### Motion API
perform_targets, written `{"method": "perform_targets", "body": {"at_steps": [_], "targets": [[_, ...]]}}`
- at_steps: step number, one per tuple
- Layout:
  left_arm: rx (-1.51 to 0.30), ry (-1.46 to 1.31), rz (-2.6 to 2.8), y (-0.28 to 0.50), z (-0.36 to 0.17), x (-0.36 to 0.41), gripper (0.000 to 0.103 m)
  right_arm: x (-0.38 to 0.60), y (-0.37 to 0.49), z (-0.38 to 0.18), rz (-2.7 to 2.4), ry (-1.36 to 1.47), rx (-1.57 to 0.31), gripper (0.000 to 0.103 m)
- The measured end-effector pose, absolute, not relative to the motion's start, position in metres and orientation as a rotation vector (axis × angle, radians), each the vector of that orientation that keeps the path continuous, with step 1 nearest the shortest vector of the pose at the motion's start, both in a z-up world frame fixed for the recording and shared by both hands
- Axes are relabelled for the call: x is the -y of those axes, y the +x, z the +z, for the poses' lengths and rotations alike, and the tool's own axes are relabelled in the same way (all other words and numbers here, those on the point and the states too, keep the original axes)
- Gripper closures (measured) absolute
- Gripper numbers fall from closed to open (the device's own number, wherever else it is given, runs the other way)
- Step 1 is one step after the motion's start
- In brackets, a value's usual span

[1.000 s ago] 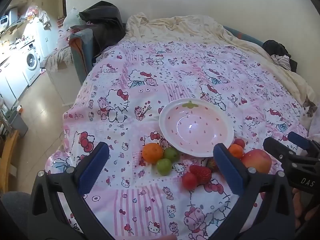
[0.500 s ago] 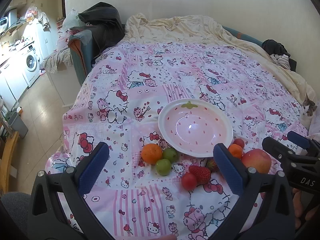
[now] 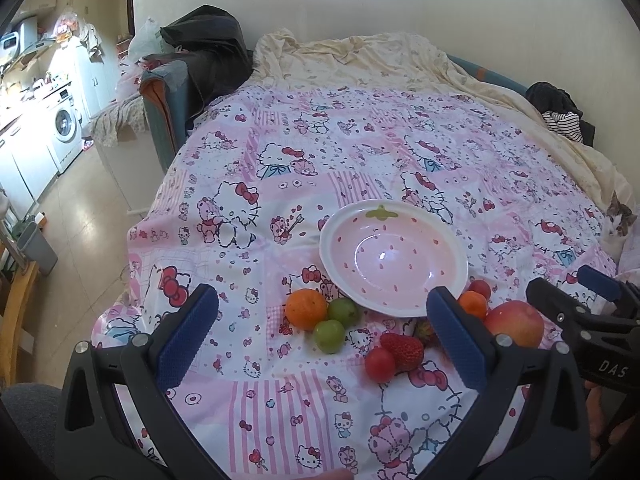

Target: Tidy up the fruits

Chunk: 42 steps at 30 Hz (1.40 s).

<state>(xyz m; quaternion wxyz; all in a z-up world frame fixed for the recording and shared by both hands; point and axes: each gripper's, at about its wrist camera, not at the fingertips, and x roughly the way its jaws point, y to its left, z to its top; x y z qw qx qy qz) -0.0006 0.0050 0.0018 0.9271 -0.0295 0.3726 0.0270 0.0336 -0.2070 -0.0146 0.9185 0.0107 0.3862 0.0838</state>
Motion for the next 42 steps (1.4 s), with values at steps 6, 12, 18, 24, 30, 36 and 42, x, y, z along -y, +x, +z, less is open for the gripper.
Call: {"method": "perform_targets", "body": {"at_steps": [6,12,18,24,30,36,42], "targets": [[-0.765,-0.058,0.06,-0.0008,0.0026,-0.0055,0.0,0.2072,0.0348,-0.0152,0.169,0.023,-0.793,0.0],[-0.767,-0.064,0.063,-0.0003,0.0029,-0.0053,0.0,0.207,0.0347,-0.0156,0.171,0.02,-0.79,0.0],[-0.772,-0.064,0.061,0.0004,0.0006,-0.0056,0.0,0.2072,0.0343,-0.0162,0.17,0.026,-0.794,0.0],[-0.771,-0.066,0.061,0.0005,-0.0004,-0.0051,0.0,0.2078,0.0338,-0.0167,0.172,0.028,-0.797,0.0],[-0.771,-0.066,0.061,0.0001,-0.0006,-0.0057,0.0,0.2091,0.0344,-0.0159,0.173,0.03,-0.798,0.0],[-0.767,-0.065,0.062,-0.0001,-0.002,-0.0055,0.0,0.2095,0.0354,-0.0152,0.174,0.04,-0.8,0.0],[-0.761,-0.065,0.055,-0.0013,-0.0013,-0.0056,0.0,0.2075,0.0346,-0.0149,0.179,0.032,-0.794,0.0]]}}
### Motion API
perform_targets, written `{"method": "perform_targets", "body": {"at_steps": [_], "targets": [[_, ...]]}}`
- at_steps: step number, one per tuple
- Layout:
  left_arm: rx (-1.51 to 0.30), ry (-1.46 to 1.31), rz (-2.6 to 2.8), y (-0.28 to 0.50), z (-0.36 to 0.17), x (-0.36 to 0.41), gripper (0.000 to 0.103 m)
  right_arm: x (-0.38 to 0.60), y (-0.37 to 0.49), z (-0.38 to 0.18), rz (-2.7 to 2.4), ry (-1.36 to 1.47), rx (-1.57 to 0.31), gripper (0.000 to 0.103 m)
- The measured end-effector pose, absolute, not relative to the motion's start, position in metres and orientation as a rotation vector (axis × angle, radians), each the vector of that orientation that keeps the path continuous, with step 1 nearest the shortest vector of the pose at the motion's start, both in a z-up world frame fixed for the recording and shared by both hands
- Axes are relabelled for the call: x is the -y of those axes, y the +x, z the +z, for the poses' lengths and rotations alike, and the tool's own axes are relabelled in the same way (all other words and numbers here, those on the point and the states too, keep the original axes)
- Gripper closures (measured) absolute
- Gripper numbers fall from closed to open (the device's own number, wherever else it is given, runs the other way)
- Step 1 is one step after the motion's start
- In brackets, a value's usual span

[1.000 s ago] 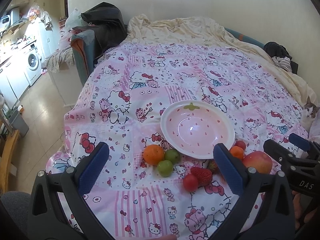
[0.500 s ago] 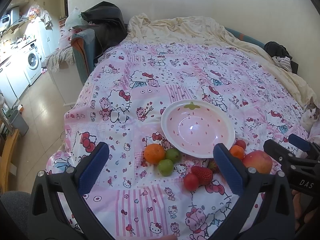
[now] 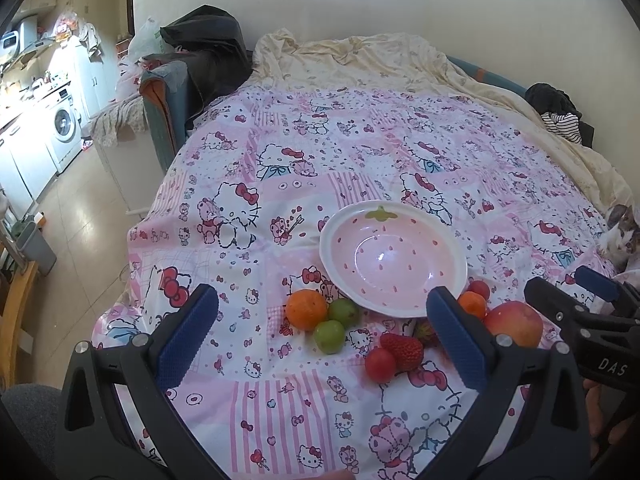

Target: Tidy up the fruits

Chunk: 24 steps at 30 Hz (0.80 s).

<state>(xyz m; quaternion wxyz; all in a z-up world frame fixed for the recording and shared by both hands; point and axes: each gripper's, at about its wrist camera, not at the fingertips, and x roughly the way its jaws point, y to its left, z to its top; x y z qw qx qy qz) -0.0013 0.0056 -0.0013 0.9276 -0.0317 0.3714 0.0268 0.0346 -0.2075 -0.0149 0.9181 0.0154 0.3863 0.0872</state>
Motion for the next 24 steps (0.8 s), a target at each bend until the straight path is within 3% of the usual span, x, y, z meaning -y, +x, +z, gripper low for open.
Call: {"method": "perform_targets", "body": {"at_steps": [15,20,24], "targets": [[-0.759,-0.07,0.061,-0.001,0.0,-0.007,0.0,0.21,0.038,-0.014,0.205,0.049,-0.821,0.0],[-0.759,-0.099,0.084,0.0,0.004,-0.016,0.0,0.226,0.05,0.019,0.261,0.088,-0.752,0.0],[-0.772,-0.124,0.092,0.0,0.005,-0.024,0.0,0.232,0.079,0.007,0.26,0.032,-0.913,0.0]]}}
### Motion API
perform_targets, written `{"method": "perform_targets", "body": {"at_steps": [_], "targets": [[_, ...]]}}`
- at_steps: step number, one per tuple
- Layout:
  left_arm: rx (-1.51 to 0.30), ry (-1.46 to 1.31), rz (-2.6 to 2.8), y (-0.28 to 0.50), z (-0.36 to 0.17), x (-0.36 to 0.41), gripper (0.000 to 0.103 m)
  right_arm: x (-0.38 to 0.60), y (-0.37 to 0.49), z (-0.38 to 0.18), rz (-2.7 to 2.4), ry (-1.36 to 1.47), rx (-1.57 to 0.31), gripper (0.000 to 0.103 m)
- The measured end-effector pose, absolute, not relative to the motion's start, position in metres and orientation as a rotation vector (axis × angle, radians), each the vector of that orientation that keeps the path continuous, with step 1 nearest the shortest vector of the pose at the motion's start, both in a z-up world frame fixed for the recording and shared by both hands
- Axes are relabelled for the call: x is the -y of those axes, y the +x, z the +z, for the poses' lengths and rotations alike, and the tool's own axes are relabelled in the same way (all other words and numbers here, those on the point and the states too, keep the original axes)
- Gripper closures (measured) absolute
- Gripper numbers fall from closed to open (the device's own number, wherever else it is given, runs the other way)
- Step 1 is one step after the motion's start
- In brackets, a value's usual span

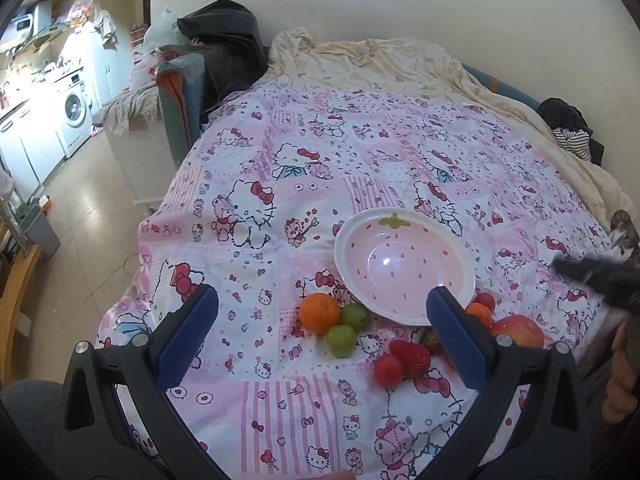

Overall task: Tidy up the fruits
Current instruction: 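Grasp the red apple with the right tool and lift it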

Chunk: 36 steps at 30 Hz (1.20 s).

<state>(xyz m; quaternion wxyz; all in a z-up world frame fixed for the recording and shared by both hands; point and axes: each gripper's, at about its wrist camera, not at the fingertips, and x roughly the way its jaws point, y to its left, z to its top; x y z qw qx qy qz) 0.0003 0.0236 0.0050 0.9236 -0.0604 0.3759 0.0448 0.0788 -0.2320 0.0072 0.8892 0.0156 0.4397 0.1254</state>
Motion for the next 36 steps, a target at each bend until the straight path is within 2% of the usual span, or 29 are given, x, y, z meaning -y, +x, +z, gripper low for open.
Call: {"method": "perform_targets", "body": {"at_steps": [1,3,4,5,12,23,29,36], "targets": [[-0.779,-0.13,0.09,0.001,0.004,-0.026,0.0,0.232,0.088,-0.006,0.273,0.026,-1.005,0.0],[-0.795,-0.15,0.089,0.002,0.003,-0.031,0.0,0.229,0.102,-0.048,0.336,0.017,-1.277,0.01],[-0.8,-0.16,0.087,0.003,0.003,-0.033,0.0,0.227,0.104,-0.063,0.342,0.0,-1.359,0.018],[-0.804,-0.166,0.087,0.003,0.002,-0.034,0.0,0.225,0.104,-0.073,0.312,-0.074,-1.391,0.018],[-0.815,-0.183,0.088,0.004,0.002,-0.038,0.0,0.211,0.107,-0.096,0.305,-0.233,-1.47,0.017],[-0.843,-0.186,0.076,0.007,-0.002,-0.038,0.0,0.214,0.117,-0.131,0.308,-0.183,-1.518,0.015],[-0.846,-0.173,0.063,0.008,-0.004,-0.034,0.0,0.223,0.12,-0.145,0.307,-0.196,-1.496,0.016],[-0.847,-0.177,0.071,0.008,-0.005,-0.035,0.0,0.228,0.107,-0.131,0.336,-0.219,-1.445,0.016]]}}
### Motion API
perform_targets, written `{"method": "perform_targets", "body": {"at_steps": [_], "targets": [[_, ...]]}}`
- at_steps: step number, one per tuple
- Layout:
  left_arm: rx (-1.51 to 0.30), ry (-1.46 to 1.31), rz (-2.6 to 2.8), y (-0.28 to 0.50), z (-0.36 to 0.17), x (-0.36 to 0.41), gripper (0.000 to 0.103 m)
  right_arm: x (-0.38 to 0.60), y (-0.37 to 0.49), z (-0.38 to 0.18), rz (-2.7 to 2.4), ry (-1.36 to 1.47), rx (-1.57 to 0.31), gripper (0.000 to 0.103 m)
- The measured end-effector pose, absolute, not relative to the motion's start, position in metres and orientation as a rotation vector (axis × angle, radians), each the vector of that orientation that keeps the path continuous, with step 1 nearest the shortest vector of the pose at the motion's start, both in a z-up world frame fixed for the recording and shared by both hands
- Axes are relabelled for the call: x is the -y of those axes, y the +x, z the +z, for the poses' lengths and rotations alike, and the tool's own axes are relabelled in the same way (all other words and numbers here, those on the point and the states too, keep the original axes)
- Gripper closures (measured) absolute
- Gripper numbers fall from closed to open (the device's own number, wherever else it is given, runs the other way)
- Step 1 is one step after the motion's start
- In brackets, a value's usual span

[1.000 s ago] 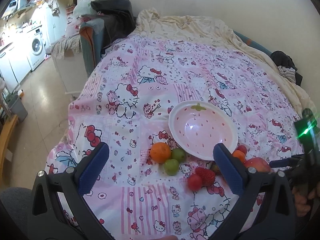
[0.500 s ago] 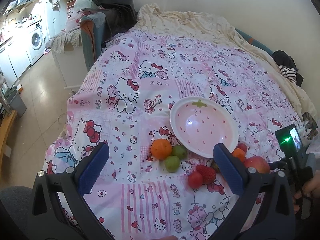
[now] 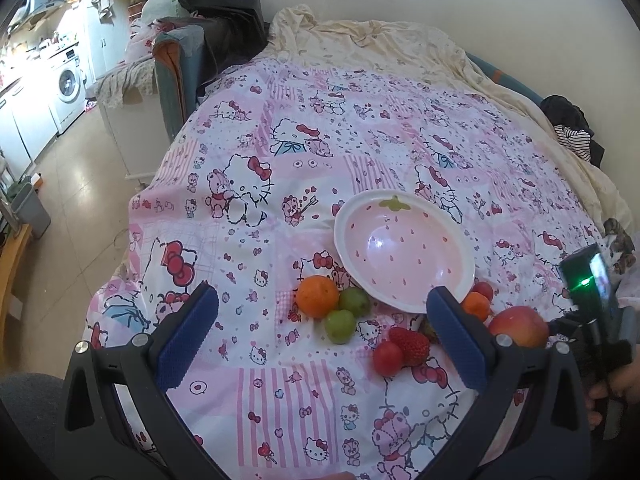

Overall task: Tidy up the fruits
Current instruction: 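Grasp the red apple with the right tool and lift it, then grasp a tangerine with the left tool and lift it while the right tool holds the apple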

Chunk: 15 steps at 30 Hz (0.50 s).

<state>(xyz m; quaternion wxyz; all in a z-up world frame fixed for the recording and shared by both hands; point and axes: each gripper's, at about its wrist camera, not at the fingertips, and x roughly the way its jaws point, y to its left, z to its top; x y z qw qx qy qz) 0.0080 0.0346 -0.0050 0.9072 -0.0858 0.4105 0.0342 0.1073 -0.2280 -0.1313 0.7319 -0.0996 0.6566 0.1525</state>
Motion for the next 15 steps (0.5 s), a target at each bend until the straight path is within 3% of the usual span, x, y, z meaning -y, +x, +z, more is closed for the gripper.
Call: {"method": "perform_targets", "body": {"at_steps": [15], "targets": [[-0.879,-0.163,0.148,0.008,-0.014,-0.043,0.0,0.211,0.081,-0.001,0.425,-0.131,-1.077,0.016]]}}
